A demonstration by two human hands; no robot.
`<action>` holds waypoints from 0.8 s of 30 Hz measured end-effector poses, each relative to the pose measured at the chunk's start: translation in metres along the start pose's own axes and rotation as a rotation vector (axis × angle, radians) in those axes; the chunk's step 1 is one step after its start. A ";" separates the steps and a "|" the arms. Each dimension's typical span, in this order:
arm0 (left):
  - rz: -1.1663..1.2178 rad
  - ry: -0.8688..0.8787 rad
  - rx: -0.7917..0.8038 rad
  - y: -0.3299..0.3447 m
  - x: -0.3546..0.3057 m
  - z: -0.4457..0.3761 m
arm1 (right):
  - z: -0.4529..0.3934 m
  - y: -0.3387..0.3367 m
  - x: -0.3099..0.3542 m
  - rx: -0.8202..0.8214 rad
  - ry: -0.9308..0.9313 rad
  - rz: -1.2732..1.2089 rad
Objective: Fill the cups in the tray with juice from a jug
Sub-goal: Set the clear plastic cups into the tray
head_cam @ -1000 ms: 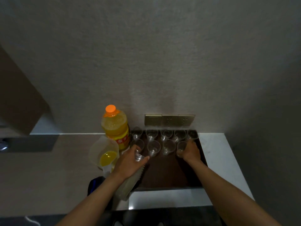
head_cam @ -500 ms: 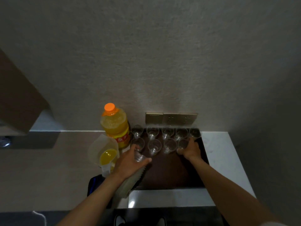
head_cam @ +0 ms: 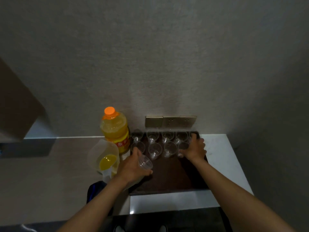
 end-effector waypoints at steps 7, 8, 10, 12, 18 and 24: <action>0.011 0.103 -0.003 -0.006 -0.021 0.007 | 0.054 -0.004 0.081 0.460 -0.276 -0.417; -0.001 0.112 -0.006 -0.007 -0.023 0.007 | 0.068 0.002 0.091 0.624 -0.289 -0.443; -0.016 0.142 -0.009 -0.009 -0.027 0.007 | 0.092 0.010 0.104 0.832 -0.333 -0.382; -0.023 0.173 -0.016 -0.012 -0.031 0.007 | 0.100 0.014 0.111 0.870 -0.373 -0.318; -0.069 0.220 -0.040 -0.013 -0.036 0.003 | 0.098 0.005 0.118 0.776 -0.393 -0.277; -0.055 0.176 -0.042 -0.016 -0.028 0.000 | 0.082 -0.016 0.103 0.650 -0.327 -0.374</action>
Point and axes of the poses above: each hand's wrist, its own z-axis away from the middle knuckle, its own y-axis out of the palm, x = y × z, the point moved 8 cm from there along -z, towards the middle knuckle, and after that the axes turned 15 degrees about z, right-handed, at the moved point
